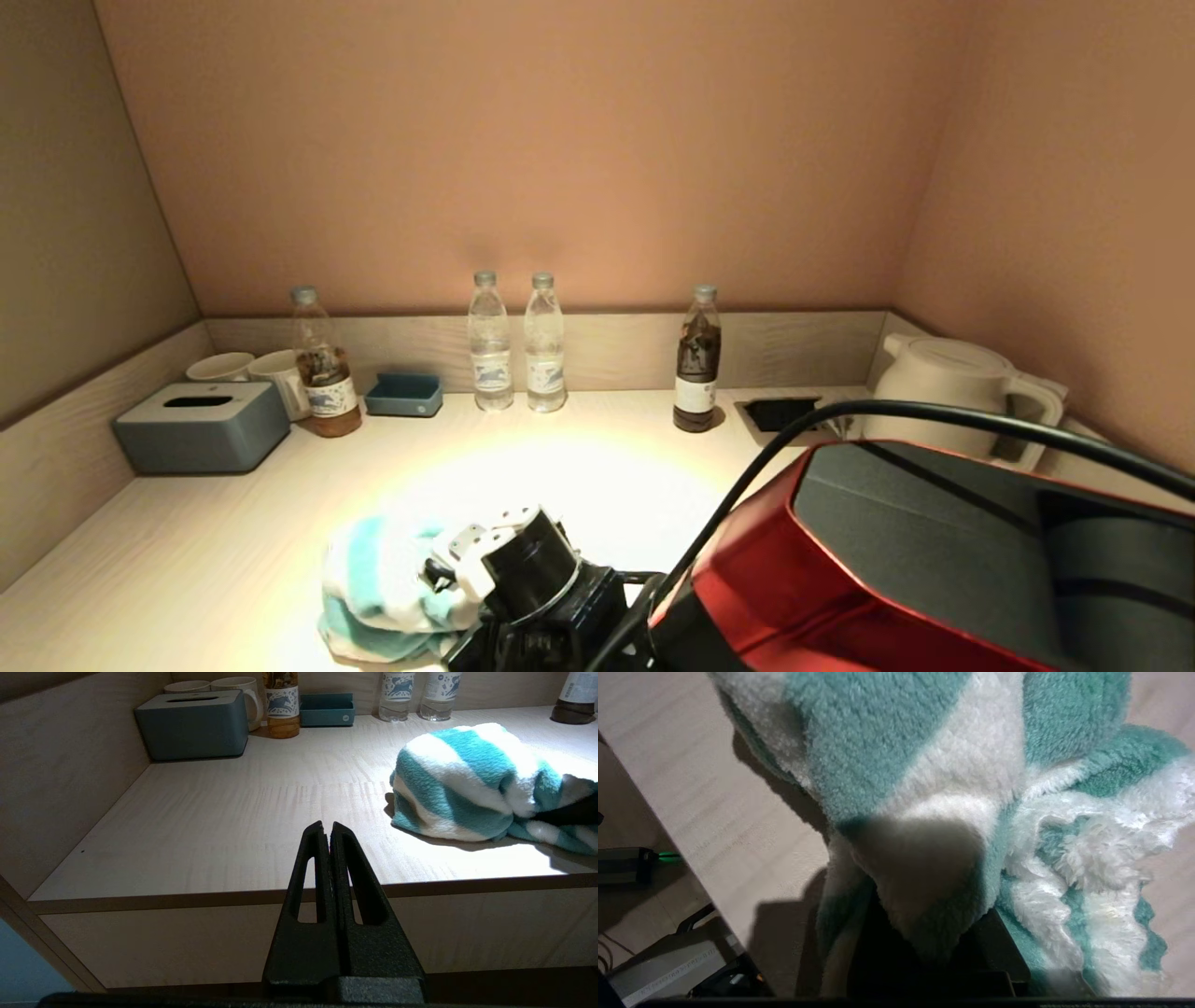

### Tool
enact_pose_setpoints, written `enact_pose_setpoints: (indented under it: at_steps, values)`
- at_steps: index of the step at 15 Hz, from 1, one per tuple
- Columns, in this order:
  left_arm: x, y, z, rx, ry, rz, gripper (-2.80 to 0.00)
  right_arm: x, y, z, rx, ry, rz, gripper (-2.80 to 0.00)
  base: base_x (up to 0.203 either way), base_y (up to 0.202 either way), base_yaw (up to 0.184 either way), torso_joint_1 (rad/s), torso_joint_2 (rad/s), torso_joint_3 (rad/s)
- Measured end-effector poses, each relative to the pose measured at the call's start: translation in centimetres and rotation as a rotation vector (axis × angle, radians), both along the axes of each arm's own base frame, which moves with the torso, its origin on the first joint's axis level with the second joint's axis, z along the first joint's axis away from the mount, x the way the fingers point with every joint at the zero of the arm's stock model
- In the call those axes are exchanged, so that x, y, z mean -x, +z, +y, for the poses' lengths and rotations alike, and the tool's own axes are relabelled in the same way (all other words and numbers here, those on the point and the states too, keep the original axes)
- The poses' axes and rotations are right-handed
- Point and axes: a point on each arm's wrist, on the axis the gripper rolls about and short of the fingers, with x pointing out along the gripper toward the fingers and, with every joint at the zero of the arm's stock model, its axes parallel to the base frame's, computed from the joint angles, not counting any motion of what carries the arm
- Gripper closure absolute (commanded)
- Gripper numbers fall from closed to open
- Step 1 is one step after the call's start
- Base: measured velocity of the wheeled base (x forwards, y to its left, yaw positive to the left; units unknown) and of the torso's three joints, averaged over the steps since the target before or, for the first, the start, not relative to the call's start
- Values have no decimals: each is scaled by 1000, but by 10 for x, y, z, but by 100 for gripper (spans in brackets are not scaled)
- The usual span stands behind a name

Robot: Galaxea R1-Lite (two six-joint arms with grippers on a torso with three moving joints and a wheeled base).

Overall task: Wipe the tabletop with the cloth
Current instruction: Sweep the stains on the table

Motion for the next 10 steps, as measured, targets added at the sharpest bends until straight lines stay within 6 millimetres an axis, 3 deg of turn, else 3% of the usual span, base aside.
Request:
enact_pose_setpoints:
  at_steps: [5,10]
  values:
    - [0,0,0,0,0,0,0,-24,-6,-36,-16,-121,2,0,0,0,0,0,0,0]
    - [0,0,0,-1,1,0,0,-32,-12,-70,-22,-203,-2,0,0,0,0,0,0,0]
